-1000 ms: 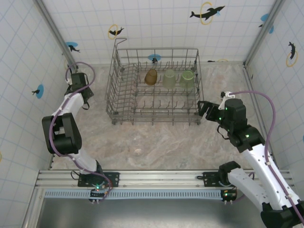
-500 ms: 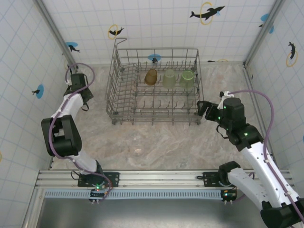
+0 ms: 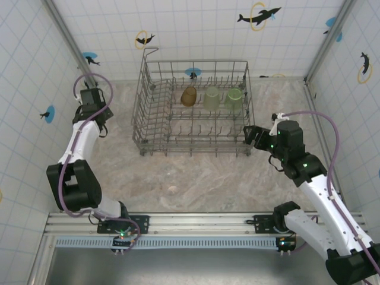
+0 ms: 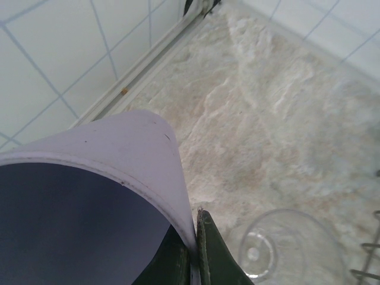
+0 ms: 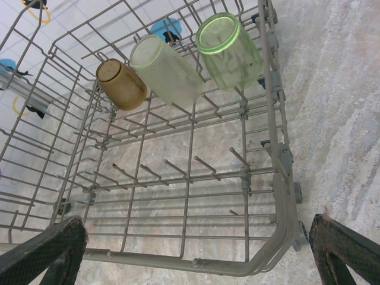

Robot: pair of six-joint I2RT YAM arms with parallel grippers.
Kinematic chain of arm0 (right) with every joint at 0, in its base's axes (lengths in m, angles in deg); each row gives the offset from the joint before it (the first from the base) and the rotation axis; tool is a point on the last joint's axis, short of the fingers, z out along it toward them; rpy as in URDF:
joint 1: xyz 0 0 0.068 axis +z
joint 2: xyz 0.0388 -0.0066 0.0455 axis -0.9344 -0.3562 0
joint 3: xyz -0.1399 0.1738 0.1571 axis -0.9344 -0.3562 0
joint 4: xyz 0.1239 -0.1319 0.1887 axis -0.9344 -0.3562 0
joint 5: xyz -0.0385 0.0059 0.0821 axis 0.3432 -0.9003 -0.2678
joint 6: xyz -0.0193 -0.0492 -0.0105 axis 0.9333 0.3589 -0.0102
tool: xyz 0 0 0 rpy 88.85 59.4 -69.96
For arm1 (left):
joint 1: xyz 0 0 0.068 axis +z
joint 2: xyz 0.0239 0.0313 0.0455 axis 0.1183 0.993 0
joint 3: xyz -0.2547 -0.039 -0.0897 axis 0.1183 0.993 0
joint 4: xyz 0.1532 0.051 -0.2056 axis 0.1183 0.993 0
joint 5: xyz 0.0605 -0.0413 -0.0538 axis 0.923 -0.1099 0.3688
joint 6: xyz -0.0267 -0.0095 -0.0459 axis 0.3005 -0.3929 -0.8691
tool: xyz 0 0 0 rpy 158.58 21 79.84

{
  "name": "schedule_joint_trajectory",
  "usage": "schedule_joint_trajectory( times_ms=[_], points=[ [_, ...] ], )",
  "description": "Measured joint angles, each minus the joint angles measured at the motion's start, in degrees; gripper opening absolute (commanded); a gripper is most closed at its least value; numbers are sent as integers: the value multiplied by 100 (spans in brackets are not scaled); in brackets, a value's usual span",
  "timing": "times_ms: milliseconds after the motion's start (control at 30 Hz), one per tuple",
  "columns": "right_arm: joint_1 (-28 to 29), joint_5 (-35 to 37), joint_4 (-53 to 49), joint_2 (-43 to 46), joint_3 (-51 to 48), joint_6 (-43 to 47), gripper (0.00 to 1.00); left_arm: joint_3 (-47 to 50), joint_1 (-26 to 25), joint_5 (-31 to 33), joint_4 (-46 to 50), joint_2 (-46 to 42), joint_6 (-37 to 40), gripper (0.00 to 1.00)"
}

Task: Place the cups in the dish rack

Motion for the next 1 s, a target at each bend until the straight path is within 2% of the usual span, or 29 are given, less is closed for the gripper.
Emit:
schedule_joint_trajectory(
  times_ms=[367,633,1000],
  points=[
    [72,-76,107,-24,-2,-125,100,251,2,-859,-769,-809,-476,0],
    [186,-120,201,-175,-2,-225,100,490,0,-2065,-1504,-1056,-907,0],
    [505,-151,616,-463,-92,-420,100,540,0,-2765,-2144,-1200,-1266,0]
  ],
)
